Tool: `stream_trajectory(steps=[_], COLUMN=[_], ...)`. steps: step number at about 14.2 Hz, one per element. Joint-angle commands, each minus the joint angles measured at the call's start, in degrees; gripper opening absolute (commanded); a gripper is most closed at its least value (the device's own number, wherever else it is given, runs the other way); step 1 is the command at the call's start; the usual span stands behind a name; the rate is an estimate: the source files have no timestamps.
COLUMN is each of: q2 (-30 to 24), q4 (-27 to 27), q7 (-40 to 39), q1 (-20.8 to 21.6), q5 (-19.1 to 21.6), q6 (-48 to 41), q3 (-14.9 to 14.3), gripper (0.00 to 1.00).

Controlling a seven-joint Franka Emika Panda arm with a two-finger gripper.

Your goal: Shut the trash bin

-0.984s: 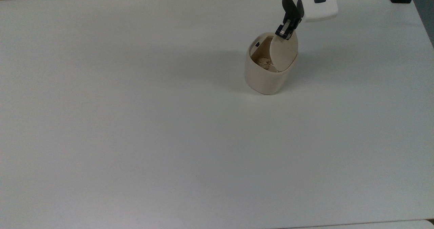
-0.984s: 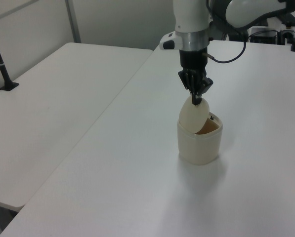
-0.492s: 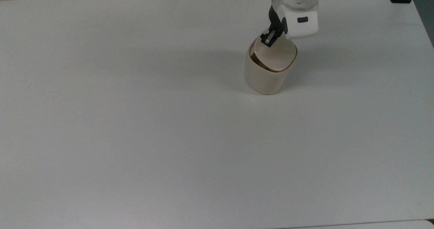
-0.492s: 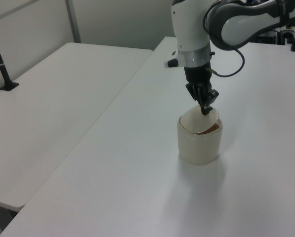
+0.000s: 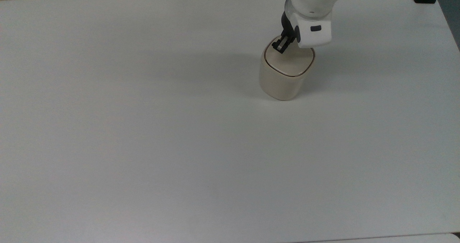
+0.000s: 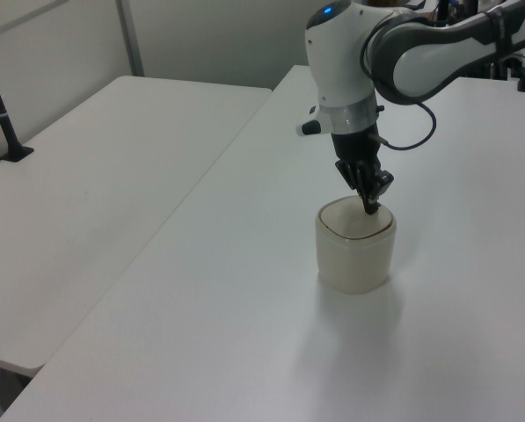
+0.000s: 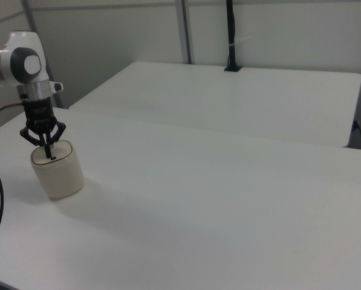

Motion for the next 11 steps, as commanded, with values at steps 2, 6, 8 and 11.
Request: stream_trajectory(steps=[2,6,8,11], q2=[0.41,1.39,0.77,-2.73], q4=[-2.77,-2.77,-2.24,-1.98], q7=[0.18,0.62,2.72,6.24], q1=[0.14,0.31,0.31,0.05], q5=[-0.97,-0.97,-0.97,-0.97], q6=[2.89,4.39,3.95,3.51], q3=[-0.30,-0.30,-0.38,-0.38], gripper=[0.00,0.00,0.00,0.00])
